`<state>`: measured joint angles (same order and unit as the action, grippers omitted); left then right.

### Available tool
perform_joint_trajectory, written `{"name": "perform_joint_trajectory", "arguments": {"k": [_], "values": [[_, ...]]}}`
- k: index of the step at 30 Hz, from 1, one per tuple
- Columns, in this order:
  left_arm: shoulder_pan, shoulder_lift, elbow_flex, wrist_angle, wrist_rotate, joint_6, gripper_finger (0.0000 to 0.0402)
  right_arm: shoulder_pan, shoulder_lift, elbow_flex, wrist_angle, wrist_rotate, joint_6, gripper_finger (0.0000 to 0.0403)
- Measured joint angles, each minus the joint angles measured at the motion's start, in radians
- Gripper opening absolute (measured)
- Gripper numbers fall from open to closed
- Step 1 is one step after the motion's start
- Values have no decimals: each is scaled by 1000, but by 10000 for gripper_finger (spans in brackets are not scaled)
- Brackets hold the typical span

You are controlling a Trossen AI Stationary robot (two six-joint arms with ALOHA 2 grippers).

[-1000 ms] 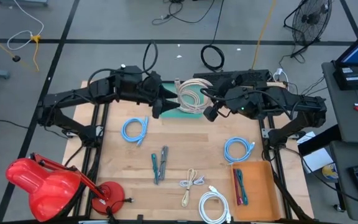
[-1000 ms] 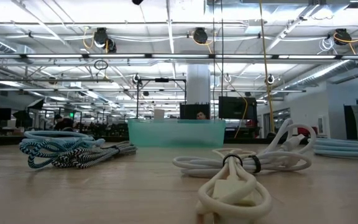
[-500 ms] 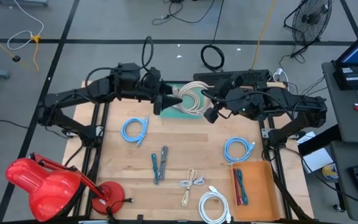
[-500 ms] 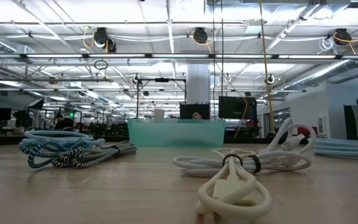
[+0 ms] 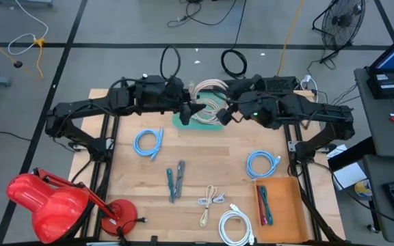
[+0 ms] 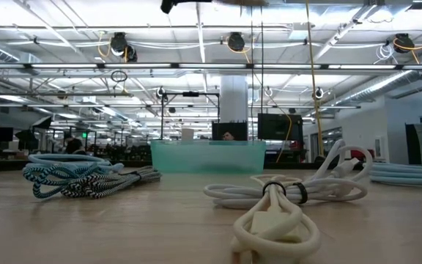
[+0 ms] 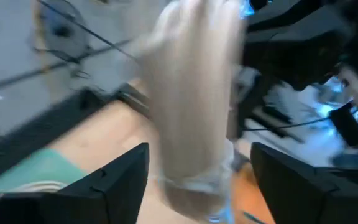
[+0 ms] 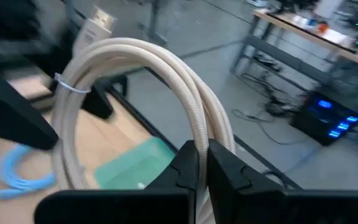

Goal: Pick & Place USB Port
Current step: Put the brown display cable into the blue bin

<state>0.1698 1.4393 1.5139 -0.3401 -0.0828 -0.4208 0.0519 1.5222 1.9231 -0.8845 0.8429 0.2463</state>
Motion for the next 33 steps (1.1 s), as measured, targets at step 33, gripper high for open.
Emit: {"name": "perform_joint_trajectory", "arguments": {"k": [33], "values": [[31, 146, 0, -131, -604, 196, 140, -15, 53, -158, 233, -86, -22, 12]]}}
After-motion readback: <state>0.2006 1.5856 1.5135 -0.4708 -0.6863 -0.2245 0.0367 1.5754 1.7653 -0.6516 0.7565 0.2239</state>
